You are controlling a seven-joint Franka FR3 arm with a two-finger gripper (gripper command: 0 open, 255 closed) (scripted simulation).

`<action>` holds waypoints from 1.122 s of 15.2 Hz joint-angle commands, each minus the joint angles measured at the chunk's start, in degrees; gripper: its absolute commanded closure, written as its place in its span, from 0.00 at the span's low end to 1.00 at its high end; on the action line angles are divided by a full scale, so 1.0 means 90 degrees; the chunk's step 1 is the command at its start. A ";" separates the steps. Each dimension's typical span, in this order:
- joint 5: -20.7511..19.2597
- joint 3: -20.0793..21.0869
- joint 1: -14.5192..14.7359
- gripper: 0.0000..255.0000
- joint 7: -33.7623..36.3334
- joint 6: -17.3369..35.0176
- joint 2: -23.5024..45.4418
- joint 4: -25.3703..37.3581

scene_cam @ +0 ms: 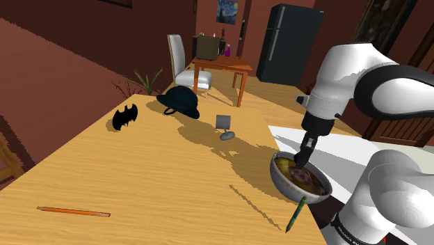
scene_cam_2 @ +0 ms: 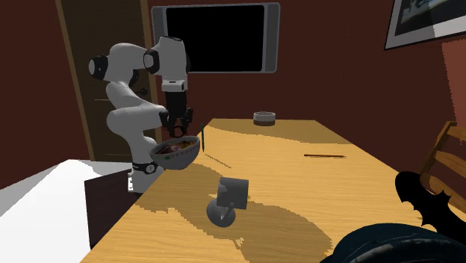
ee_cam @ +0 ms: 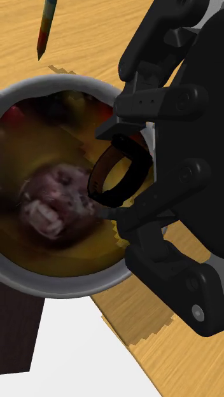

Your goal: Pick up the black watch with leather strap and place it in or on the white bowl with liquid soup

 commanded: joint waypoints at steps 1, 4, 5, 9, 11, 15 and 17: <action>0.0027 0.0026 0.0012 1.00 -0.0008 0.0199 0.0014 -0.0184; 0.0064 0.0060 0.0034 1.00 -0.0008 0.0403 0.0012 -0.0391; 0.0064 0.0059 0.0034 1.00 -0.0008 0.0403 0.0012 -0.0391; 0.0064 0.0059 0.0034 1.00 -0.0008 0.0403 0.0012 -0.0391; 0.0064 0.0059 0.0034 1.00 -0.0008 0.0402 0.0012 -0.0390; 0.0064 0.0059 0.0034 0.00 -0.0008 0.0402 0.0013 -0.0390; 0.0064 0.0059 0.0034 0.00 -0.0008 0.0402 0.0013 -0.0390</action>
